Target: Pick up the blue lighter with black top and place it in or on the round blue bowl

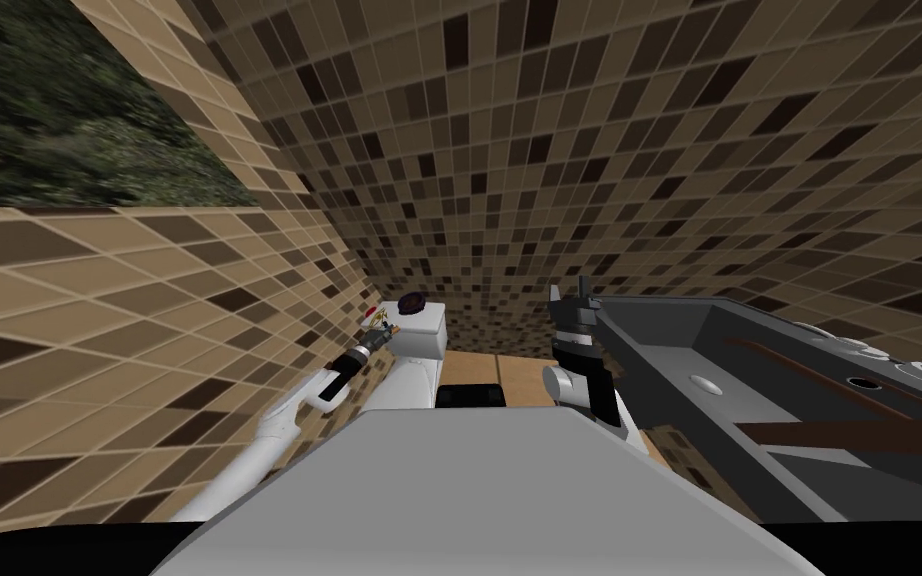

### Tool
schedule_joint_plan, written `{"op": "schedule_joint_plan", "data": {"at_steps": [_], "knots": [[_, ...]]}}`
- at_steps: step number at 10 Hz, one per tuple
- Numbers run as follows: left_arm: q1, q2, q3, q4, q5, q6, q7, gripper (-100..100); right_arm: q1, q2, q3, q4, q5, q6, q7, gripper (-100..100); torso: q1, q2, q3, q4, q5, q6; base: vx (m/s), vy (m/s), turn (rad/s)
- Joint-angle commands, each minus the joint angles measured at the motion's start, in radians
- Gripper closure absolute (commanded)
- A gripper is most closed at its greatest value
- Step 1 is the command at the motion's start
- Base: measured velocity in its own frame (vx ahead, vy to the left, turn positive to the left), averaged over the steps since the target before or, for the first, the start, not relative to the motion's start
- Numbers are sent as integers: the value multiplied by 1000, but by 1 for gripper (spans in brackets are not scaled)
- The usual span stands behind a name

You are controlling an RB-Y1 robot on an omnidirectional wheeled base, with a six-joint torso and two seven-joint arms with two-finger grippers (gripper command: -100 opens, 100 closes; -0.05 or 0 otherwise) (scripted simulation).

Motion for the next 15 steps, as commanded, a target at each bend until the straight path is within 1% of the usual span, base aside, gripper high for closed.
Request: {"op": "schedule_joint_plan", "data": {"at_steps": [1, 4, 6, 8, 9, 10, 11, 15], "knots": [[-9, 30, -5, -16, 9, 20, 28, 100, 0, 0, 0, 0, 0, 0, 0, 0, 0, 0, 0, 0, 0, 0, 14, 17, -26], [-62, 106, -22, -39, 21, 66, 94, 100, 0, 0, 0, 0, 0, 0, 0, 0, -4, -2, -1, 0, -1, 1, 74, 1, -83], [-85, 132, -30, -45, 23, 81, 116, 100, 0, 0, 0, 0, 0, 0, 0, 0, -5, -7, -4, -2, -1, 2, 100, 1, -49], [-128, 176, -45, -55, 23, 107, 151, 100, 0, 0, 0, 0, 0, 0, 0, 0, -5, -7, -4, -1, -2, 2, 130, -3, -103], [-143, 192, -51, -59, 22, 116, 163, 100, 0, 0, 0, 0, 0, 0, 0, 0, -7, -9, -5, -1, -2, 3, 117, -28, -77], [-127, 178, -44, -59, 22, 108, 152, 100, 0, 0, 0, 0, 0, 0, 0, 0, -9, -8, -5, -2, -2, 3, 49, -14, -24], [-131, 179, -44, -62, 21, 111, 155, -100, 0, 0, 0, 0, 0, 0, 0, 0, -7, -4, -3, -1, -2, 1, 12, -3, -1], [-131, 179, -44, -62, 21, 111, 154, -100, 0, 0, 0, 0, 0, 0, 0, 0, -6, 2, 1, 0, -1, 1, 1, 0, 0]]}}
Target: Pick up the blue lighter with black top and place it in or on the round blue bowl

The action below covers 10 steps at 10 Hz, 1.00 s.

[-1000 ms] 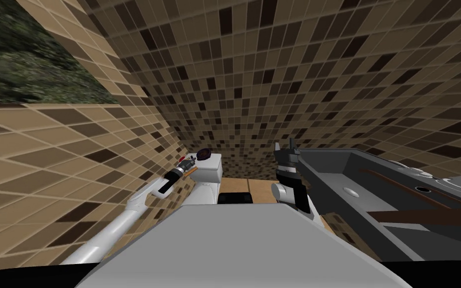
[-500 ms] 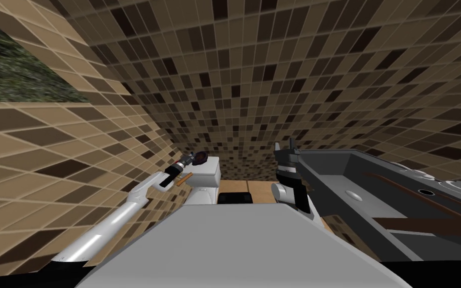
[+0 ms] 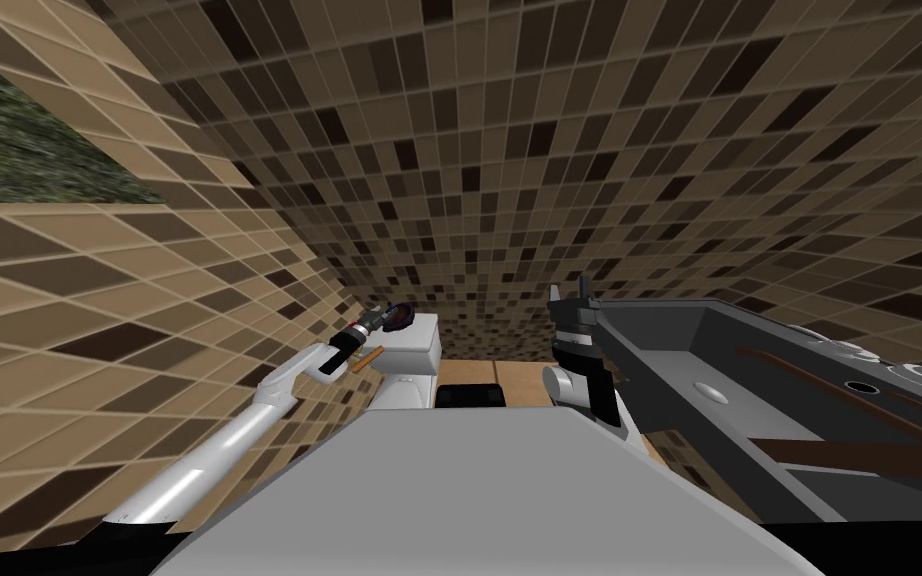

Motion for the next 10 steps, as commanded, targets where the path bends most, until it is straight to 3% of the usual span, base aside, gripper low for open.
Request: {"op": "schedule_joint_plan", "data": {"at_steps": [1, 2, 10], "knots": [[0, 0, 0, 0, 0, 0, 0, 0, 0, 0, 0, 0, 0, 0, 0, 0, 0, 0, 0, 0, 0, 0, 0, 0, 0], [8, 38, 7, -23, 14, 10, 23, -100, 0, 0, 0, 0, 0, 0, 0, 0, 0, 0, 0, 0, 0, 0, 11, -11, 51], [39, 191, 33, -115, 70, 48, 114, -100, 0, 0, 0, 0, 0, 0, 0, 0, -1, -1, 0, 0, 0, 0, 13, -17, 40]]}}
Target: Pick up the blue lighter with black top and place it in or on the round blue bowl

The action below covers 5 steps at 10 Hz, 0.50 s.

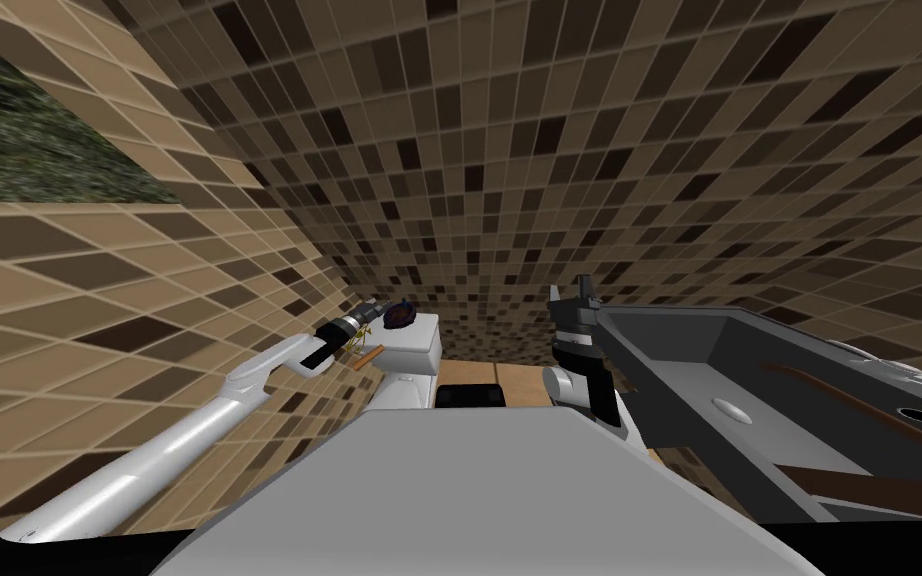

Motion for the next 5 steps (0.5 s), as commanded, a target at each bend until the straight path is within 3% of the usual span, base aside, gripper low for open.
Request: {"op": "schedule_joint_plan", "data": {"at_steps": [1, 2, 5], "knots": [[0, 0, 0, 0, 0, 0, 0, -100, 0, 0, 0, 0, 0, 0, 0, 0, 0, 0, 0, 0, 0, 0, 6, -7, 9], [0, 2, 0, -1, 1, 1, 2, 0, 0, 0, 0, 0, 0, 0, 0, 0, 0, 0, 0, 0, 0, 0, 0, 0, 0], [0, 2, 0, -1, 1, 1, 2, 0, 0, 0, 0, 0, 0, 0, 0, 0, 1, 1, 0, 0, 0, 0, 0, 0, 0]]}}
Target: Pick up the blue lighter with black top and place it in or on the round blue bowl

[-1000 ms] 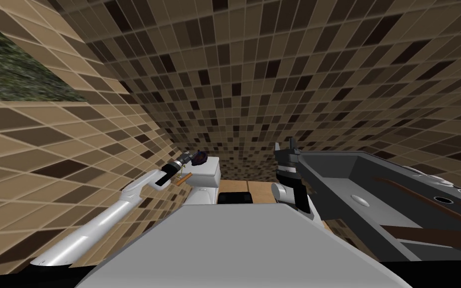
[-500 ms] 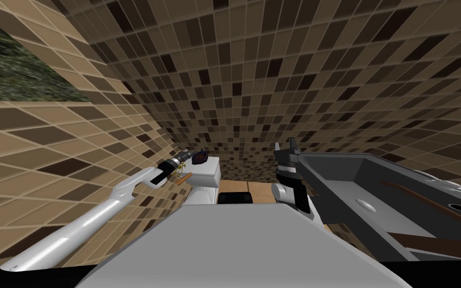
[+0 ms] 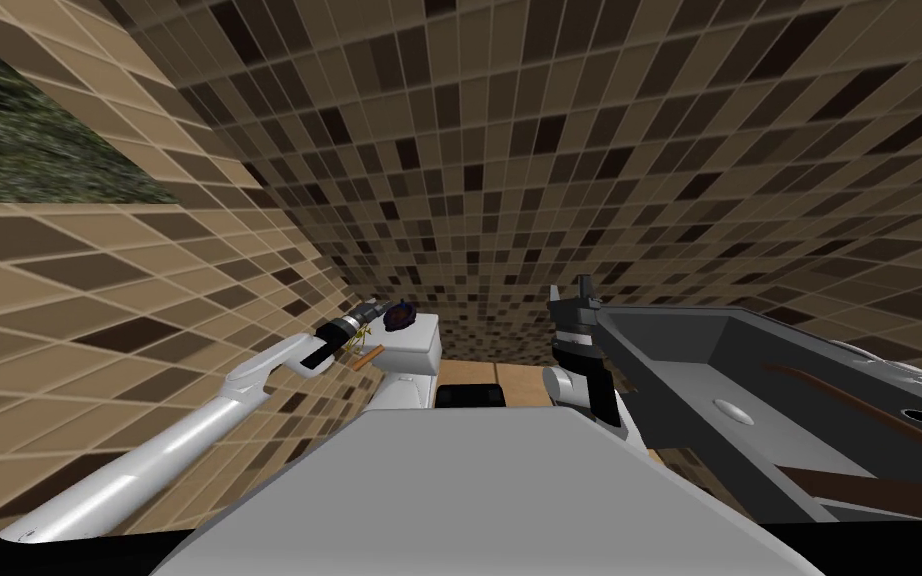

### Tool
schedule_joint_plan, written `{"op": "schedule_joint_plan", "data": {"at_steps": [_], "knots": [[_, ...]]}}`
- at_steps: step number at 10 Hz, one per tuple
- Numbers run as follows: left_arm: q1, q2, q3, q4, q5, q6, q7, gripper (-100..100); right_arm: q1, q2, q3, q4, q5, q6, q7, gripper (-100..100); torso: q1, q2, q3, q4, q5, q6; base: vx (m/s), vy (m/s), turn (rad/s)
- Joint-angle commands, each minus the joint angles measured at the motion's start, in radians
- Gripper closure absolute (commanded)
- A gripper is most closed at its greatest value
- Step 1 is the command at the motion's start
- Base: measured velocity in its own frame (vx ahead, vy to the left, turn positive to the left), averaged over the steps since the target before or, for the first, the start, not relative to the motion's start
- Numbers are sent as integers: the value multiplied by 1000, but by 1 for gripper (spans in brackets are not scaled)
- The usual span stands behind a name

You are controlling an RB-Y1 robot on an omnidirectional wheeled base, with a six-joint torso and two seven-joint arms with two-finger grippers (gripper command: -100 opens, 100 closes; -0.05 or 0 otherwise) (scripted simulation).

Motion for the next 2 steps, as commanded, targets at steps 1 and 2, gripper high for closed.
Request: {"op": "schedule_joint_plan", "data": {"at_steps": [1, 2], "knots": [[0, 0, 0, 0, 0, 0, 0, 0, 0, 0, 0, 0, 0, 0, 0, 0, 0, 0, 0, 0, 0, 0, 0, 0, 0], [0, 0, 0, 0, 0, 0, 0, 0, 0, 0, 0, 0, 0, 0, 0, 0, 0, 0, 0, 0, 0, 0, 0, 0, 0]]}}
